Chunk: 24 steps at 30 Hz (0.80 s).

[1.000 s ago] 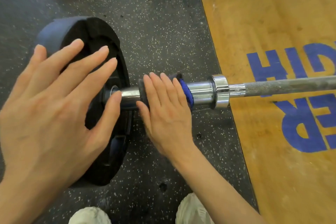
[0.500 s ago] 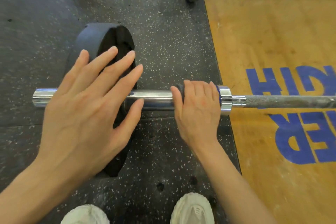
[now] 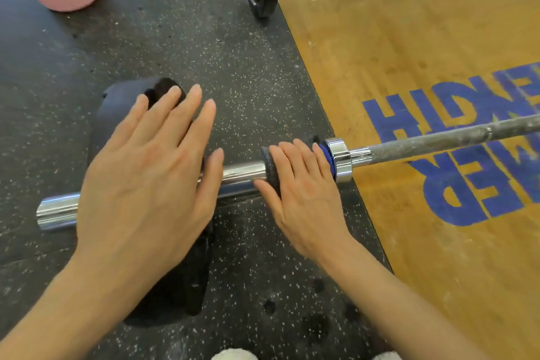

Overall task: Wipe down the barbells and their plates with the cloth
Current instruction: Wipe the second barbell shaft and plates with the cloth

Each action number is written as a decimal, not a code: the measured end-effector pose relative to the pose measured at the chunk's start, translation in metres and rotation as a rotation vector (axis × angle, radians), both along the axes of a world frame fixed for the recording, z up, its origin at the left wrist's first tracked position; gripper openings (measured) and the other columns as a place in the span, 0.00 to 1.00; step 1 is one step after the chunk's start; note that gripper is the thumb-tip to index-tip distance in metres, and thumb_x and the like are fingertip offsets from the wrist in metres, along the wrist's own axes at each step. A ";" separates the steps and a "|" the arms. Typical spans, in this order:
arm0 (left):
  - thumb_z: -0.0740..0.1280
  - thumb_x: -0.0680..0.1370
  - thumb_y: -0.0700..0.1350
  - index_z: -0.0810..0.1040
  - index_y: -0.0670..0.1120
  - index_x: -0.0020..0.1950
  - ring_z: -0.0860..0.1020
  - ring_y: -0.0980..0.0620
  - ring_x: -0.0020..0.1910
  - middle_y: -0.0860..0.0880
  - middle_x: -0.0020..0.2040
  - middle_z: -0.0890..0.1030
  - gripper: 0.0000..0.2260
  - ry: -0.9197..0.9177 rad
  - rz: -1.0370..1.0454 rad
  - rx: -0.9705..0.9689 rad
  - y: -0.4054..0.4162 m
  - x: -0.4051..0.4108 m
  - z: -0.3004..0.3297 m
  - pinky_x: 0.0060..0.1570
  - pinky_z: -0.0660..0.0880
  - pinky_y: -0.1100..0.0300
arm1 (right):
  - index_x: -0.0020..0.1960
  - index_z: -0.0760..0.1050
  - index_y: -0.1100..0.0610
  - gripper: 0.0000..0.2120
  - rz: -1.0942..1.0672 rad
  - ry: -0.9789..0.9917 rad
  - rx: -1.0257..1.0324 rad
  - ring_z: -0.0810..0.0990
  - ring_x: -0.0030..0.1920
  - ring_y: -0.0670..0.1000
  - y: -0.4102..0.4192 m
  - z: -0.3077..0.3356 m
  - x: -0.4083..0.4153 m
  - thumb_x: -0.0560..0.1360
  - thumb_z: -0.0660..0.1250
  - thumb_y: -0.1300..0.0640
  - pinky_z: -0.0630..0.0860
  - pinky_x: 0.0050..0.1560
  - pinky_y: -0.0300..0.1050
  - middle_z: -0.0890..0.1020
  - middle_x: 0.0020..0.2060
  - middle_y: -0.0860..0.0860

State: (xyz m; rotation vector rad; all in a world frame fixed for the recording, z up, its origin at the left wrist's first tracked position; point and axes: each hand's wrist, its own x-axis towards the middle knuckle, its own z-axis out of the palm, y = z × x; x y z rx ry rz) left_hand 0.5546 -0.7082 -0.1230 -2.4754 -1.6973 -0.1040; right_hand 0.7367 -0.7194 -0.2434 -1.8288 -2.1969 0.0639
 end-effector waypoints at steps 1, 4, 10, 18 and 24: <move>0.53 0.81 0.51 0.68 0.38 0.76 0.66 0.39 0.76 0.39 0.76 0.69 0.27 -0.012 0.006 0.002 -0.002 0.000 0.000 0.76 0.54 0.47 | 0.73 0.69 0.58 0.29 0.047 -0.030 -0.014 0.69 0.72 0.57 0.000 0.001 0.006 0.84 0.47 0.39 0.59 0.77 0.56 0.74 0.68 0.54; 0.53 0.81 0.52 0.68 0.38 0.76 0.66 0.40 0.76 0.40 0.76 0.69 0.27 -0.058 0.023 0.003 -0.006 -0.002 -0.003 0.77 0.52 0.49 | 0.72 0.70 0.58 0.30 0.124 -0.127 -0.001 0.72 0.69 0.56 0.009 0.000 0.026 0.84 0.46 0.38 0.61 0.76 0.54 0.76 0.65 0.54; 0.56 0.81 0.51 0.69 0.39 0.75 0.66 0.40 0.75 0.41 0.76 0.70 0.26 -0.068 0.031 0.049 -0.010 0.001 -0.008 0.78 0.51 0.51 | 0.66 0.74 0.61 0.29 0.058 -0.008 0.003 0.75 0.64 0.61 0.009 0.000 -0.019 0.84 0.46 0.42 0.62 0.75 0.58 0.79 0.59 0.57; 0.58 0.81 0.51 0.69 0.41 0.76 0.64 0.44 0.77 0.44 0.76 0.69 0.25 -0.131 0.112 0.080 -0.012 0.020 -0.009 0.78 0.47 0.56 | 0.44 0.76 0.58 0.22 -0.002 -0.028 0.090 0.75 0.42 0.59 0.035 -0.001 -0.014 0.84 0.48 0.48 0.71 0.65 0.58 0.78 0.38 0.55; 0.55 0.82 0.49 0.66 0.42 0.78 0.60 0.48 0.79 0.46 0.79 0.65 0.25 -0.253 0.145 0.008 -0.017 0.040 -0.019 0.79 0.45 0.60 | 0.40 0.77 0.56 0.25 0.097 -0.104 0.144 0.79 0.38 0.58 0.057 -0.004 0.022 0.83 0.46 0.47 0.71 0.67 0.57 0.80 0.34 0.55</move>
